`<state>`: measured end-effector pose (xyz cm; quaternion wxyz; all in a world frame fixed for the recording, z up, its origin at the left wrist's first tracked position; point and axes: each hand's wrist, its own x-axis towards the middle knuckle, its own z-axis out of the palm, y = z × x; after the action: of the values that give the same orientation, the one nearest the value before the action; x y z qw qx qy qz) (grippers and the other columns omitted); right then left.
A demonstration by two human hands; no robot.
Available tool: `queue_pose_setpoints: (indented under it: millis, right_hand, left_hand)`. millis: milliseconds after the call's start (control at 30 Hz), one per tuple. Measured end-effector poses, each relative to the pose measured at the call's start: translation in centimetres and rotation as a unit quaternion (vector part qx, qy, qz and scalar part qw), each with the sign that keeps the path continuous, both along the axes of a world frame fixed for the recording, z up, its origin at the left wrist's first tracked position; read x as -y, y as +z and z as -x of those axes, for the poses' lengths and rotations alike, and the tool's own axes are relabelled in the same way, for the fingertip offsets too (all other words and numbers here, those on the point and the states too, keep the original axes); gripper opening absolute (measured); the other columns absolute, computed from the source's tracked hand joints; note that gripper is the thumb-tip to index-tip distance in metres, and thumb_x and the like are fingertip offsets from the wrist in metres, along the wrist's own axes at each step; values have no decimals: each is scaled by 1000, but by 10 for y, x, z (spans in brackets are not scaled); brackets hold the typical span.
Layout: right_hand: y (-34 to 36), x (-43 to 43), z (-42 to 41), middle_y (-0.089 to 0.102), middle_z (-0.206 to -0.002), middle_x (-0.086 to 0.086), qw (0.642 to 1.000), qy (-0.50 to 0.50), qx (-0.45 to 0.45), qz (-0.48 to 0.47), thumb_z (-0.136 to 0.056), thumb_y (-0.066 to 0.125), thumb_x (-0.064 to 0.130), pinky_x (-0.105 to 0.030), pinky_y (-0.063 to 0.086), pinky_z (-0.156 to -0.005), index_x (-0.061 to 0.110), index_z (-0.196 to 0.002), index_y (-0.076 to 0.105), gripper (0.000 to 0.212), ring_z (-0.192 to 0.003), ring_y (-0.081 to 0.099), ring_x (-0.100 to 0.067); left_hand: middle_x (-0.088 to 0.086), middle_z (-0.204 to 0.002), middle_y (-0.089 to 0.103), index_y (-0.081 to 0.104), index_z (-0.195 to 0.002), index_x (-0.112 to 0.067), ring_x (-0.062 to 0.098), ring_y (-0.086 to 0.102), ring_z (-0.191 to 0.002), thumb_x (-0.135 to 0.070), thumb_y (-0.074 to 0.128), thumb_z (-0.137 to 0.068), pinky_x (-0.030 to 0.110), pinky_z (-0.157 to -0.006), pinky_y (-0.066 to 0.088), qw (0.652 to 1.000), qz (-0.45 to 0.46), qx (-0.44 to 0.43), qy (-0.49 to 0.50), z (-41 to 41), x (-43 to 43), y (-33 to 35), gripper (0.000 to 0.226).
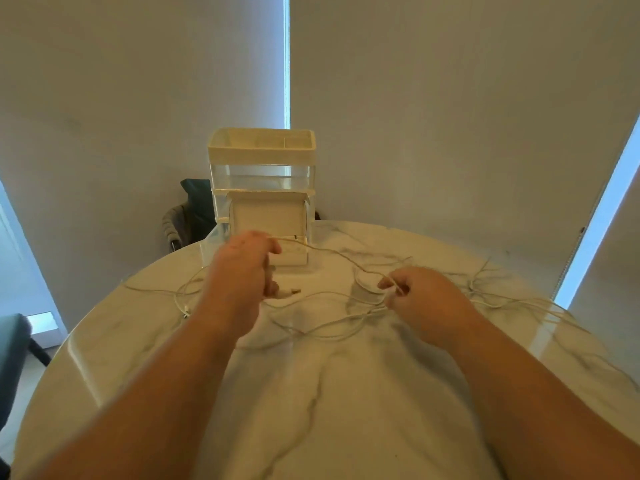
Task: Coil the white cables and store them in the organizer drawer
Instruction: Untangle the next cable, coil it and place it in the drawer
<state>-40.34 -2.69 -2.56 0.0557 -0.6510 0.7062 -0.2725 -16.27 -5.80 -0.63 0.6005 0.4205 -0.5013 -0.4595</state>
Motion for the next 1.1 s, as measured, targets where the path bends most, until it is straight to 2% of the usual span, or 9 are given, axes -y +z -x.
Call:
queue_pose_setpoints:
  millis: [100, 267, 400, 467, 533, 633, 800, 1000, 1100]
  right_hand:
    - [10, -1, 19, 64, -105, 1, 986, -146, -79, -11, -87, 54, 55, -42, 50, -90, 44, -93, 73, 23, -104, 58, -31]
    - [38, -23, 40, 66, -63, -9, 975, -176, 39, 130, -84, 39, 79, -42, 53, -67, 16, -76, 74, 72, -65, 64, -30]
    - [42, -33, 25, 70, -66, 1, 936, -97, 199, 273, -93, 43, 65, -35, 52, -65, 31, -84, 73, 46, -63, 67, -11]
    - [37, -35, 4, 72, -83, 6, 917, -31, 207, 339, -93, 48, 49, -37, 54, -79, 37, -80, 71, 29, -80, 67, -4]
    - [31, -39, -19, 64, -89, 10, 924, 67, 127, 355, -90, 52, 42, -26, 48, -85, 40, -81, 66, 17, -89, 60, -4]
    - [24, -47, -51, 50, -89, 17, 945, 188, 53, 260, -89, 58, 42, -10, 38, -80, 38, -79, 57, 11, -92, 52, -2]
    - [21, -51, -63, 47, -97, 17, 944, 251, 64, 203, -86, 66, 33, -10, 40, -77, 46, -95, 58, 17, -98, 50, -4]
    - [17, -47, -59, 55, -88, 9, 944, 269, 62, 179, -79, 68, 41, -26, 46, -77, 26, -62, 62, 24, -91, 57, -8]
    - [22, -53, -59, 57, -91, 11, 936, 327, -31, 129, -74, 70, 59, -32, 44, -84, 45, -75, 61, 17, -94, 52, -8]
  left_hand:
    - [-8, -53, 38, 61, -82, -19, 11, 32, -52, -13, 45, -96, 24, -45, 33, 993, -7, -115, 34, -18, 9, 5, 22]
    - [-14, -49, 41, 60, -65, -24, 7, 33, -48, -17, 42, -93, 26, -49, 29, 989, 124, 83, 15, -12, 4, -3, 34]
    - [-2, -50, 44, 70, -68, -15, 13, 35, -46, -51, 33, -102, 28, -52, 37, 924, -6, 308, -227, -6, -12, -1, 62]
    - [-5, -59, 54, 73, -90, -23, 10, 46, -51, -45, 46, -99, 30, -59, 46, 870, -1, 430, -242, 4, -18, -5, 36]
    - [-11, -64, 57, 64, -112, -35, 2, 52, -55, -36, 57, -94, 23, -58, 48, 883, 35, 408, -229, 11, -18, -11, 19]
    - [-10, -64, 57, 54, -126, -40, -1, 50, -52, -26, 61, -91, 16, -52, 40, 921, 28, 268, -282, 15, -15, -10, 38]
    - [-1, -64, 53, 69, -85, -25, 11, 34, -52, -43, 44, -91, 24, -47, 24, 928, -67, 60, -361, 16, -22, -4, 32]
    - [14, -85, 66, 69, -110, -7, 14, 34, -45, -76, 36, -85, 28, -47, 23, 909, -123, 29, -398, 13, -11, -9, 81]
    - [6, -66, 62, 75, -81, -12, 11, 35, -42, -51, 51, -93, 23, -41, 26, 924, -95, 119, -352, 15, -18, -8, 47]
